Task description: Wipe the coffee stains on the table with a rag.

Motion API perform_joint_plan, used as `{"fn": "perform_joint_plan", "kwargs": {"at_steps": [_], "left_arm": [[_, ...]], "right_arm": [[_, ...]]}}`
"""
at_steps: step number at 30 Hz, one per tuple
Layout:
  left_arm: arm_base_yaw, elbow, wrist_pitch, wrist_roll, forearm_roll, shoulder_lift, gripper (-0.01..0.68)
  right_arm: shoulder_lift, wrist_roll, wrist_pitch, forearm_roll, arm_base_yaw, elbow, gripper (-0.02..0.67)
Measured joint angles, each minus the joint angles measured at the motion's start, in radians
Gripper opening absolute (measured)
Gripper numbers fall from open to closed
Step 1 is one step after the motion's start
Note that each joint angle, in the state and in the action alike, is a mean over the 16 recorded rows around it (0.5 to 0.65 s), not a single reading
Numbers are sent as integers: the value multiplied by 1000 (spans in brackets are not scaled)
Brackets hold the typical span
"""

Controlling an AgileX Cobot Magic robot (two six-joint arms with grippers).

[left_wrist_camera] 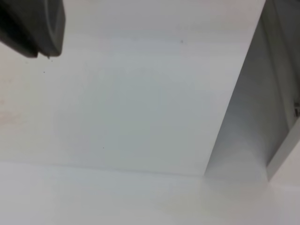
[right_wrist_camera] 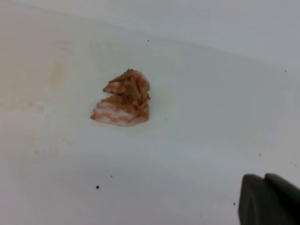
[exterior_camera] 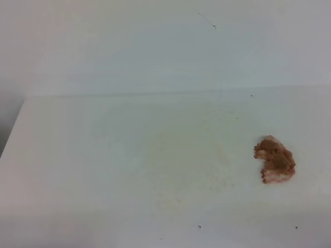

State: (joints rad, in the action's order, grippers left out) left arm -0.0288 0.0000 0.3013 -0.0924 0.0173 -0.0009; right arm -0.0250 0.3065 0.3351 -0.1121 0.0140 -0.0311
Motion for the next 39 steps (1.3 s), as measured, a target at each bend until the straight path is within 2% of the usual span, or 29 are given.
{"fn": "perform_joint_plan", "kwargs": {"at_steps": [11,39], "left_arm": [[0,0,5,0,0,0,-3],[0,0,15,1,0,0,-3]], "right_arm": [[0,-151,-5,132,0,0,-3],[0,-156,-3,135,8,0,-3]]}}
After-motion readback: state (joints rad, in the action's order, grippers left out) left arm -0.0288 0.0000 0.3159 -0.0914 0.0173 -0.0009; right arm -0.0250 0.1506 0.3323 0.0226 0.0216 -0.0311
